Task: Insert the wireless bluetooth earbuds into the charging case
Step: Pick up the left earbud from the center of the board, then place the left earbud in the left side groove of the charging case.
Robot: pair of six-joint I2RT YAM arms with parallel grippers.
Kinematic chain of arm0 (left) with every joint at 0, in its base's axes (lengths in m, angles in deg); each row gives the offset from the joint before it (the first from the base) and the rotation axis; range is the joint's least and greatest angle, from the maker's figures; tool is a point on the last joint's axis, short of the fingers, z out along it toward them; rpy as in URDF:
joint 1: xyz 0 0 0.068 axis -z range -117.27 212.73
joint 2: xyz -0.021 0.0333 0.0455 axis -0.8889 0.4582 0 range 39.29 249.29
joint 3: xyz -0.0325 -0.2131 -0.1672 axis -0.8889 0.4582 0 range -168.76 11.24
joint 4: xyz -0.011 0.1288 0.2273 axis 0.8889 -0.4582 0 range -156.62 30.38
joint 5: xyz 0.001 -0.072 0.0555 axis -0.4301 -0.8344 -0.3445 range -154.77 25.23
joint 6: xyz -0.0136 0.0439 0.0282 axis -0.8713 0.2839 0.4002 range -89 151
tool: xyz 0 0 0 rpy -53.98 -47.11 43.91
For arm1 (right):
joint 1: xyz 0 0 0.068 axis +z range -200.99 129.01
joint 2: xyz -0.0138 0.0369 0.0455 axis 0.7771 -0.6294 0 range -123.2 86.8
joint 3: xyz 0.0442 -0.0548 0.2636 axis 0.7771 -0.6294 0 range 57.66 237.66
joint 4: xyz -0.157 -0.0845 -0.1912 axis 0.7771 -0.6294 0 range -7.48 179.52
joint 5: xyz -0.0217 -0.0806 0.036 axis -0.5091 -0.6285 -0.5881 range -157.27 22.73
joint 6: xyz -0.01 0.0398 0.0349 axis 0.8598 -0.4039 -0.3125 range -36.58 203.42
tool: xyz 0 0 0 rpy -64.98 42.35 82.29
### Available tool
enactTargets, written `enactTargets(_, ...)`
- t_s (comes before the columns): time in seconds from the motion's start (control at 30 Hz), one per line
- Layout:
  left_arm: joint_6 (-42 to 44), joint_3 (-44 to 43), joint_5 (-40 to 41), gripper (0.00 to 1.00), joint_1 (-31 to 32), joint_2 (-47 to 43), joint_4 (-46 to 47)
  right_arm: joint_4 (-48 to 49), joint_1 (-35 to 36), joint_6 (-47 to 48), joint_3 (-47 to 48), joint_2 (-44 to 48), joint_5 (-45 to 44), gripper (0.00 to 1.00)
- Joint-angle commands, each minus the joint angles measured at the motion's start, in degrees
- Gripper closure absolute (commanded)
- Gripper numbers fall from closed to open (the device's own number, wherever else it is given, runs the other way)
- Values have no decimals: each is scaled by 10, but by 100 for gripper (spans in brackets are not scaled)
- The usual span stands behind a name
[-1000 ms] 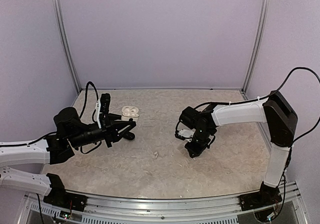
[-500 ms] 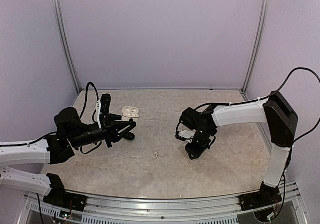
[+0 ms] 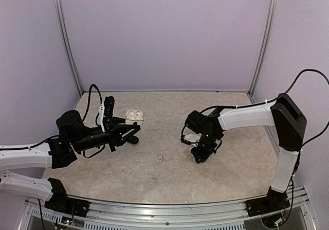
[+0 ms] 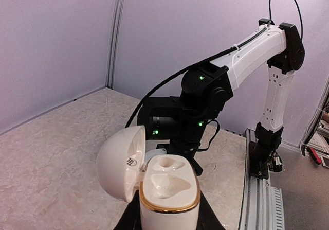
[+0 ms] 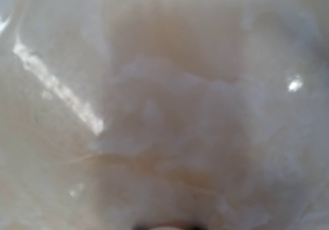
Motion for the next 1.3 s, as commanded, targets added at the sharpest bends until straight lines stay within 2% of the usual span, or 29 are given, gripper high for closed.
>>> enactTargets(0.0,7,-13,-3,100,3,0,20,4,4,0,8,18,-3,79)
enactTargets(0.3,17,-9,7,100,3,-1,30,64,4,9,40,115,-2,82)
enactTargets(0.57,51,-10,21,100,13,8,55,189,12,29,48,246,49,83)
enactTargets(0.8,125,-5,72,100,54,13,88,317,55,55,19,328,98,83)
enactTargets(1.03,174,6,95,100,77,10,143,441,110,64,-12,365,137,82)
enactTargets(1.27,198,3,81,100,92,9,162,508,153,79,-19,363,148,83)
